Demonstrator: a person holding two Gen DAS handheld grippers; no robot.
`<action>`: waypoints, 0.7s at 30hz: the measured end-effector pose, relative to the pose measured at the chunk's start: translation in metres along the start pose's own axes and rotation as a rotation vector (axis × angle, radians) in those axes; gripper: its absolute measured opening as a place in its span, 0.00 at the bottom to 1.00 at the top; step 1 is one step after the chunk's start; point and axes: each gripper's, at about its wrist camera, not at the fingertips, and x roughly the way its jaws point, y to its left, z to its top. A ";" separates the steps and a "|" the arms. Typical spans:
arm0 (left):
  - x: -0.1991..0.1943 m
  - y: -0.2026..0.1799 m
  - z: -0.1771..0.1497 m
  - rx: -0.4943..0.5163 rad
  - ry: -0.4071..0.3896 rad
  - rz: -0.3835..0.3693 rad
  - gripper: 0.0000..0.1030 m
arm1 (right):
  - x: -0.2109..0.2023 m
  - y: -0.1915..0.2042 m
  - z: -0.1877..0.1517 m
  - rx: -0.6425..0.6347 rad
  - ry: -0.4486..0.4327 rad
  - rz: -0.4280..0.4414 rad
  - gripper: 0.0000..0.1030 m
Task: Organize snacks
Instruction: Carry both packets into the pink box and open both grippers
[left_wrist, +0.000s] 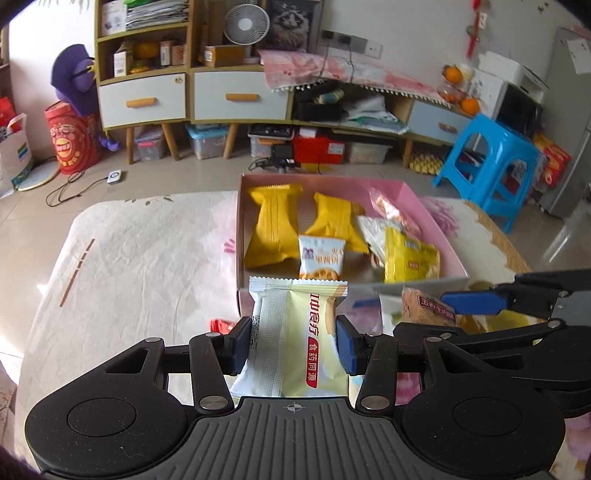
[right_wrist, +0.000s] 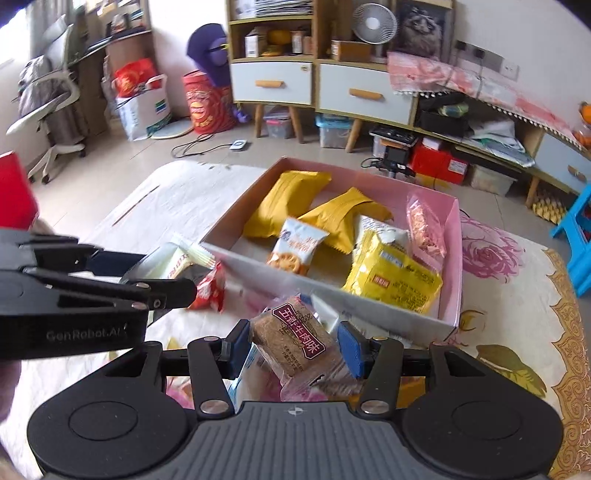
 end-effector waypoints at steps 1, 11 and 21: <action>0.002 0.001 0.002 -0.011 -0.004 0.003 0.43 | 0.002 -0.002 0.002 0.010 -0.001 -0.001 0.41; 0.037 0.008 0.018 -0.062 -0.051 0.038 0.43 | 0.013 -0.027 0.022 0.127 -0.088 0.006 0.41; 0.062 0.005 0.017 -0.061 -0.123 0.058 0.43 | 0.039 -0.049 0.025 0.214 -0.149 0.021 0.41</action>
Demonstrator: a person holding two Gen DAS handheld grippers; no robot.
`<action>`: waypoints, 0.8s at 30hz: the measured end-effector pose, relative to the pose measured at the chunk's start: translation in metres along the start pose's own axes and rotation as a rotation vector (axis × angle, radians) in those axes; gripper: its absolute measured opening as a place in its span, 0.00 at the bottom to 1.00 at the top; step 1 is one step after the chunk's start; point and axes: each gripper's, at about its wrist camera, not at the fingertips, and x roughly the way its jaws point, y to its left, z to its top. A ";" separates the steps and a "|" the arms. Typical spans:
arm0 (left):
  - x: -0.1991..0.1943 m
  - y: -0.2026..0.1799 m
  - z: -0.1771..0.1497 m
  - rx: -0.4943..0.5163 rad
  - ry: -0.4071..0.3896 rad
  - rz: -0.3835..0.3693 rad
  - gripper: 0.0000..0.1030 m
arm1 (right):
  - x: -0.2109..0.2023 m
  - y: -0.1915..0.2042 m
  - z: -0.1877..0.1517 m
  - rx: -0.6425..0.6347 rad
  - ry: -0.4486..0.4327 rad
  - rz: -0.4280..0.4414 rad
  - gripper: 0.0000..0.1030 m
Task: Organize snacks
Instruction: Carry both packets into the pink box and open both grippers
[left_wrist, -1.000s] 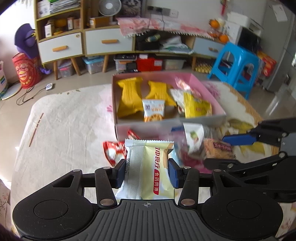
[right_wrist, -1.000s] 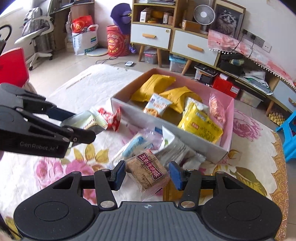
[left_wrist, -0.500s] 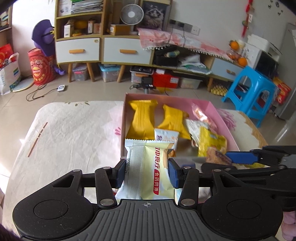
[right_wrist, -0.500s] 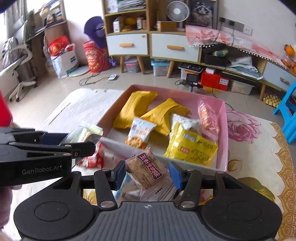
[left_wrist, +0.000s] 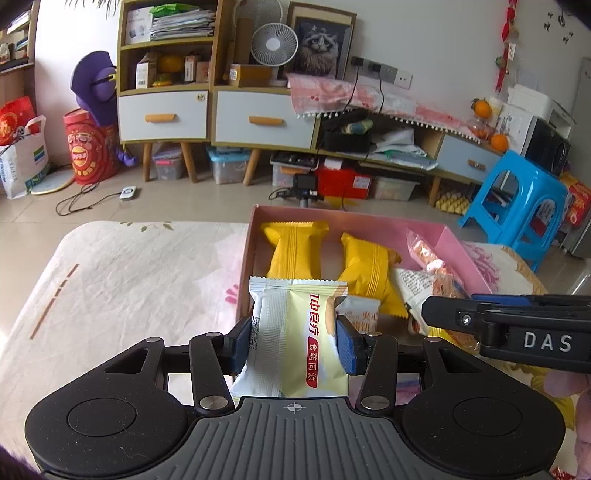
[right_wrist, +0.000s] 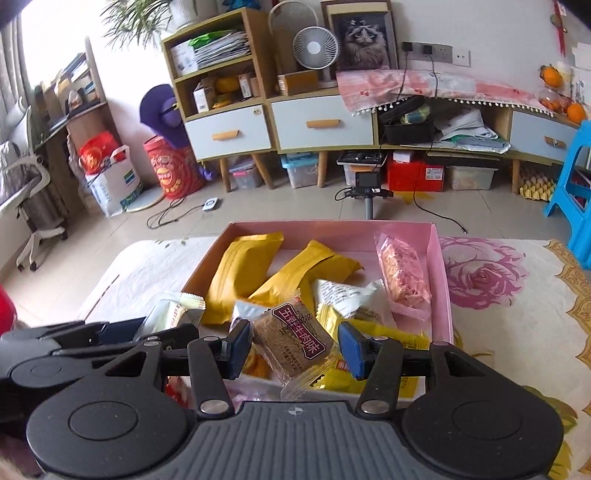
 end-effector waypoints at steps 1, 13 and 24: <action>0.002 0.000 0.000 0.001 -0.010 -0.001 0.43 | 0.002 -0.003 0.000 0.012 -0.002 0.001 0.41; 0.019 0.000 0.000 0.031 -0.070 0.005 0.43 | 0.014 -0.009 0.002 0.072 -0.042 0.043 0.42; 0.022 -0.008 -0.004 0.079 -0.022 -0.012 0.57 | 0.009 -0.011 0.003 0.095 -0.061 0.051 0.54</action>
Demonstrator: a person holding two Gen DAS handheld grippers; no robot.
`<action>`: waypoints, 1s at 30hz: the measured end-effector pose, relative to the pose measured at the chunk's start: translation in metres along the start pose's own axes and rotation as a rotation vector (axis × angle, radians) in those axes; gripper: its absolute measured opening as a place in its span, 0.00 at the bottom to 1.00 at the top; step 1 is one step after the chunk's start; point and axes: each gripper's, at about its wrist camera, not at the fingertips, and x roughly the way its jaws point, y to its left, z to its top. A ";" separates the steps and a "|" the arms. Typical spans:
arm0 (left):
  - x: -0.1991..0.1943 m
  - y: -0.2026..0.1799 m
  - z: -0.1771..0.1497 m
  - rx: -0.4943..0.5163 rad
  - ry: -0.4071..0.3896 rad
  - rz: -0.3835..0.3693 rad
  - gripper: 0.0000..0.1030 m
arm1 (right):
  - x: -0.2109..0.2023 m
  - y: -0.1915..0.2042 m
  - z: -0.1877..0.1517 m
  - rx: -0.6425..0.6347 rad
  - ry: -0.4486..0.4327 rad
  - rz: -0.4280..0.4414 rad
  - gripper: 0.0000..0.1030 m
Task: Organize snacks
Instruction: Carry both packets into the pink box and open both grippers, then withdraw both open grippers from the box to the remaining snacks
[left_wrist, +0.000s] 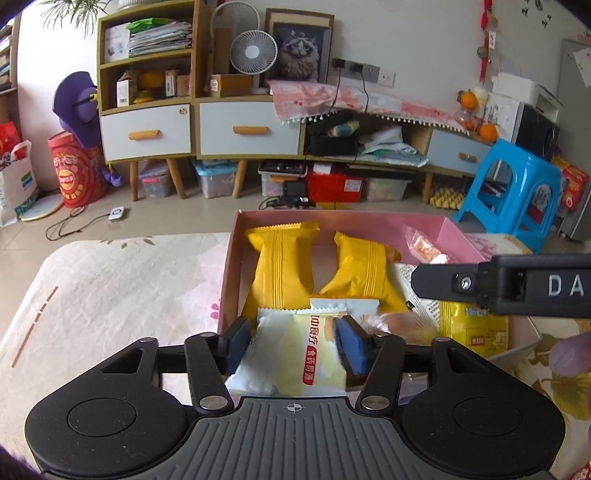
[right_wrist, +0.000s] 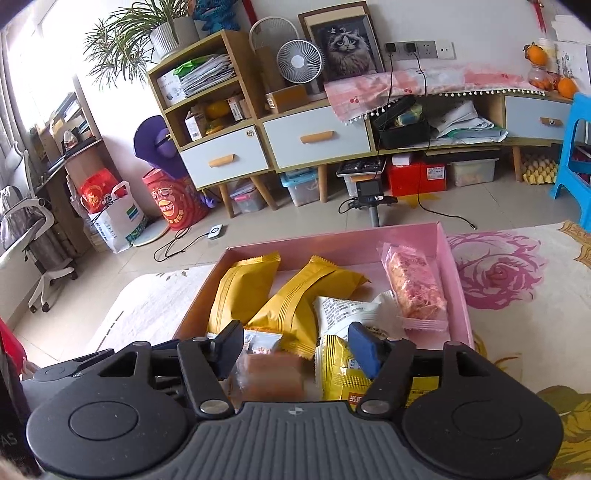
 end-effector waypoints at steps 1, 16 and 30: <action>-0.001 0.000 0.000 -0.003 0.003 -0.005 0.59 | -0.001 -0.001 0.000 0.003 0.000 -0.001 0.54; -0.026 -0.002 -0.001 0.007 0.040 0.038 0.85 | -0.025 -0.001 0.002 -0.035 0.017 -0.060 0.77; -0.053 0.007 -0.019 0.021 0.164 0.048 0.94 | -0.062 -0.018 -0.012 -0.088 0.047 -0.151 0.90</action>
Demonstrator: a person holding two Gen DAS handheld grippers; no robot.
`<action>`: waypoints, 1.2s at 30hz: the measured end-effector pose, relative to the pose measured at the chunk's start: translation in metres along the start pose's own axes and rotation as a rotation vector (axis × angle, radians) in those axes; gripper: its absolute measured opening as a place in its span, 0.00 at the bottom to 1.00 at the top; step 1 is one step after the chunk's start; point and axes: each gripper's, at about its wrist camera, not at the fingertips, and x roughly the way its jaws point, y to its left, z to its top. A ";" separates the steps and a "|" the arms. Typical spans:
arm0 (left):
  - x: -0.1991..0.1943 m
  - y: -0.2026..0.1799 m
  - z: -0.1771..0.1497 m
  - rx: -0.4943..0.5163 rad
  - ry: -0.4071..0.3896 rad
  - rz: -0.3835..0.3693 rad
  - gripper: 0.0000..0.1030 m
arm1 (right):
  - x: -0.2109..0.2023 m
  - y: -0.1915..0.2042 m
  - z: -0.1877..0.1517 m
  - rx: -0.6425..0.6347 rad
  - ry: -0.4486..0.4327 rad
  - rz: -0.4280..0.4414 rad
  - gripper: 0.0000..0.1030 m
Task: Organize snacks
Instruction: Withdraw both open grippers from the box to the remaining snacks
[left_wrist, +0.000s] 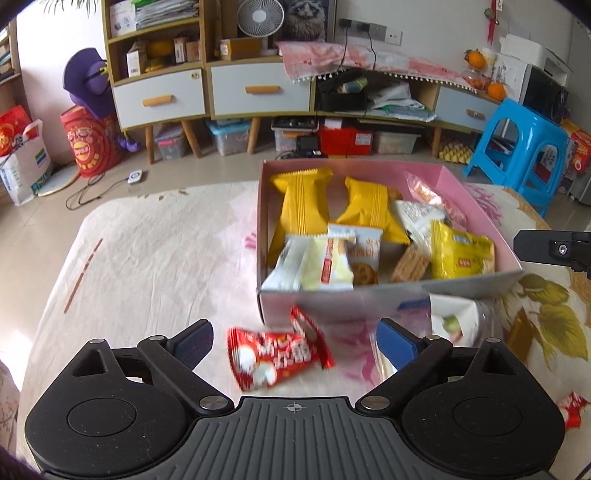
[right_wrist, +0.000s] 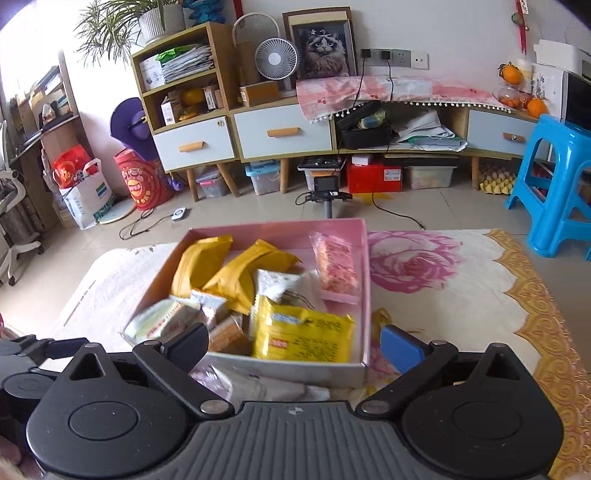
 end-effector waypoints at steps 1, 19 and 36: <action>-0.002 0.001 -0.002 -0.002 0.005 -0.006 0.95 | -0.002 0.000 -0.001 -0.007 0.001 -0.002 0.90; -0.031 0.008 -0.033 0.077 0.012 -0.022 0.96 | -0.037 0.000 -0.034 -0.075 0.032 0.020 0.90; -0.037 0.017 -0.071 0.095 -0.020 -0.126 0.96 | -0.054 -0.025 -0.087 -0.123 0.027 0.006 0.91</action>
